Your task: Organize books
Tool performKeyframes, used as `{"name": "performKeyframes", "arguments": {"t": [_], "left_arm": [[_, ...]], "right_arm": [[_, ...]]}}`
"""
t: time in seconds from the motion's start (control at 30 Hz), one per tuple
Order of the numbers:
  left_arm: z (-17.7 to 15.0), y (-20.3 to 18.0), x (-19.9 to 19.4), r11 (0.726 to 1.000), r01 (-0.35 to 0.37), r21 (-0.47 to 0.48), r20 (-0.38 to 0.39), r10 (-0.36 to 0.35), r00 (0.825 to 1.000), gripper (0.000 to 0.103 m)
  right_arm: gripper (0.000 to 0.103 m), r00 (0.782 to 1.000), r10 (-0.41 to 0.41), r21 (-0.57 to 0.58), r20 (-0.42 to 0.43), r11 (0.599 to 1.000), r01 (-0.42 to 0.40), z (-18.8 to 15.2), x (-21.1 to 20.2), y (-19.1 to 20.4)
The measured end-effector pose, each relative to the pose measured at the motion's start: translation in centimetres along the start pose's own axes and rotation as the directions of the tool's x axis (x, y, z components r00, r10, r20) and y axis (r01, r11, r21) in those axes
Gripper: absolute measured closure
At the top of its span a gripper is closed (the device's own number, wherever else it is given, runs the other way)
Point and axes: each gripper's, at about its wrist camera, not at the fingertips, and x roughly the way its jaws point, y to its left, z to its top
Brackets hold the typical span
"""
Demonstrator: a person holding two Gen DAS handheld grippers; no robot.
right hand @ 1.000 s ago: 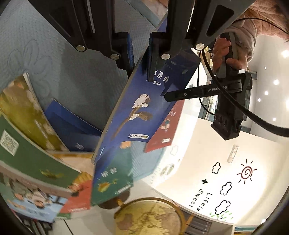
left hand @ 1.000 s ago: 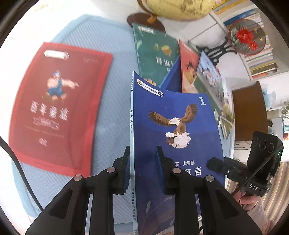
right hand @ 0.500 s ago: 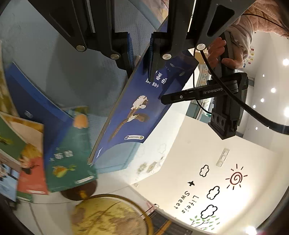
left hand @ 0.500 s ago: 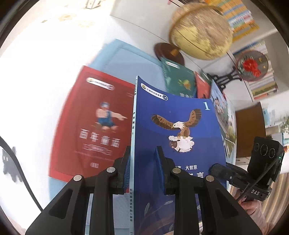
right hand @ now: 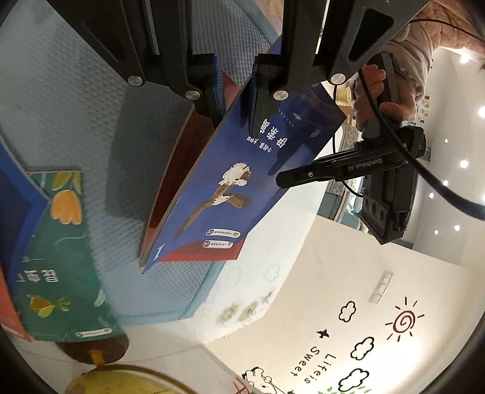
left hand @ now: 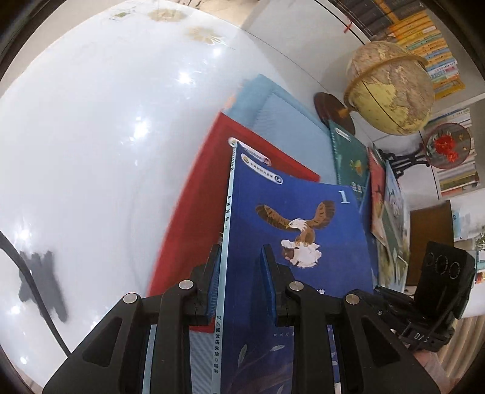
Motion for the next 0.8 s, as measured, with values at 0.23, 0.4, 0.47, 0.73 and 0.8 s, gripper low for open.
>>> {"name": "performKeyframes", "arguments": {"t": [0.23,0.4,0.47,0.73,0.8], "left_arm": [[1.5,2.2,1.1,1.000,-0.020,-0.021,0.000,0.020,1.000,0.081],[2.0,3.2,2.1,0.999,-0.014,-0.052,-0.013,0.014,1.000,0.081],[2.2,3.2,2.6,0.999,-0.029,-0.046,-0.016,0.028,0.999,0.081],[2.9,2.5,2.9,0.996,-0.087,0.003,-0.016,0.087,0.996,0.080],[3.0,2.3,2.8,0.992,-0.125,0.018,-0.016,0.126,0.992,0.079]], "right_arm": [[0.089,0.999,-0.034,-0.015,-0.002,0.999,0.034,0.7,1.9,0.0],[0.089,0.994,-0.105,-0.015,-0.006,0.994,0.105,0.1,3.2,-0.2],[0.089,0.991,-0.134,0.001,-0.006,0.991,0.134,-0.2,3.7,-0.6],[0.087,0.981,-0.192,0.054,0.017,0.980,0.191,-0.5,4.1,-0.9],[0.087,0.980,-0.200,0.048,0.013,0.979,0.200,-0.5,4.2,-0.8]]}}
